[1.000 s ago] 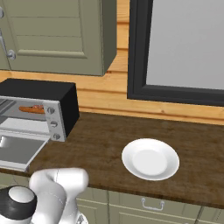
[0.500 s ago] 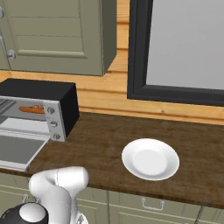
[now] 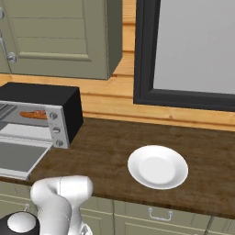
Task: Pick up the kebab skewer and baguette bread, and place them inside the toaster oven. Close the toaster oven door and start by setting the timer.
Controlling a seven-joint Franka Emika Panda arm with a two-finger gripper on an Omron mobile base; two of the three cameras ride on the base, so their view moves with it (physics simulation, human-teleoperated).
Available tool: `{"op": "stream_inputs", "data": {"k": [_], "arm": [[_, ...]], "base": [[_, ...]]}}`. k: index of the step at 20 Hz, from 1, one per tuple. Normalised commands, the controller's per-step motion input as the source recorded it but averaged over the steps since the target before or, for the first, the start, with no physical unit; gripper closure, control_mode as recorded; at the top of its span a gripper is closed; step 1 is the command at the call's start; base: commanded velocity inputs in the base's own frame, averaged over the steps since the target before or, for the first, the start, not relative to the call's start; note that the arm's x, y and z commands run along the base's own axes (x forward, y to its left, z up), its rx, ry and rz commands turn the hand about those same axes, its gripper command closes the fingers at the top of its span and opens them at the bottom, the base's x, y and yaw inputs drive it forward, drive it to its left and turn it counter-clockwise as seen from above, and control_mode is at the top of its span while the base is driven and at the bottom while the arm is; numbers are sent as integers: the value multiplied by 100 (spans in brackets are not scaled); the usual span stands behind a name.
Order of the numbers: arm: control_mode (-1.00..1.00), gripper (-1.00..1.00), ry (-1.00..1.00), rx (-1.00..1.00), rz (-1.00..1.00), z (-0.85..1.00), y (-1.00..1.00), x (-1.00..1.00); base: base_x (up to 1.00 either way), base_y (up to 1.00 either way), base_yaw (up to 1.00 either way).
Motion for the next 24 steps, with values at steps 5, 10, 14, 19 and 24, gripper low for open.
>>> {"op": "stream_inputs", "data": {"k": [5, 10, 14, 19, 24], "arm": [[-100, -100, -9, 0, 1, -33, 4, 6], [-100, -100, -18, 0, 2, -30, 1, 11], [-100, -100, -19, 0, 0, -19, 0, 15], [-100, -100, -11, 0, 0, -9, 0, 26], [-100, -100, -3, 0, 0, -3, -4, 21]], "base": [[0, 0, 0], [0, 0, 0], [0, 0, 0], [0, 0, 0], [0, 0, 0]]}}
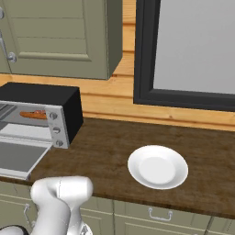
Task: Pick up the kebab skewer and baguette bread, and place them inside the toaster oven. Close the toaster oven door and start by setting the timer.
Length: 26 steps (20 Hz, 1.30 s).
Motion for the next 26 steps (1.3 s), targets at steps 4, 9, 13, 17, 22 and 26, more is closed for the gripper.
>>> {"op": "stream_inputs", "data": {"k": [4, 9, 13, 17, 22, 26], "arm": [[-100, -100, 0, 0, 0, -3, -11, 10], [-100, -100, 0, 0, 0, -4, -7, 5], [-100, -100, 0, 0, 0, 0, -6, 18], [-100, -100, 0, 0, 0, -1, -1, 27], [-100, -100, -1, 0, 0, -29, 0, 7], [-100, -100, -5, 0, -1, -50, 0, 0]], "base": [[0, 0, 0], [0, 0, 0], [0, 0, 0], [0, 0, 0], [0, 0, 0], [0, 0, 0]]}}
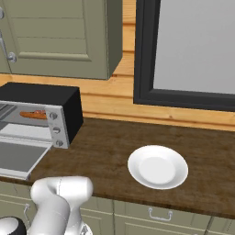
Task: Pick up the kebab skewer and baguette bread, and place them inside the toaster oven. Close the toaster oven door and start by setting the timer.
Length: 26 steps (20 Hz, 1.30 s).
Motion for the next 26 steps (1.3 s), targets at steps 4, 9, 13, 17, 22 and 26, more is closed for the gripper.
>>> {"op": "stream_inputs", "data": {"k": [4, 9, 13, 17, 22, 26], "arm": [[-100, -100, -1, 0, -6, -17, 0, 4], [-100, -100, 0, 0, -7, -8, 0, 9], [-100, -100, -4, 0, -2, -16, 0, 17], [-100, -100, -9, 0, 0, -24, 0, 15], [-100, -100, -10, 0, 0, -21, 0, 12], [-100, -100, -7, 0, 0, 0, 0, 13]], "base": [[0, 0, 0], [0, 0, 0], [0, 0, 0], [0, 0, 0], [0, 0, 0], [0, 0, 0]]}}
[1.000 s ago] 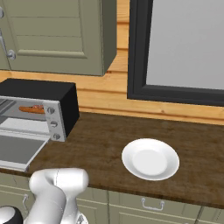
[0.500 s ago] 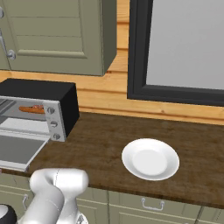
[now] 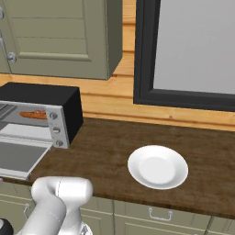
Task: Pick up the kebab skewer and baguette bread, and place them inside the toaster oven. Close the toaster oven door and start by setting the timer.
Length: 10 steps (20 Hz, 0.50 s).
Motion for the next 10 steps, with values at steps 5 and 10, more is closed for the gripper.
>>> {"op": "stream_inputs", "data": {"k": [5, 10], "arm": [[-100, -100, -3, 0, 0, 0, -1, 16], [-100, -100, -7, 1, 0, 2, 0, 9]], "base": [[0, 0, 0], [0, 0, 0]]}}
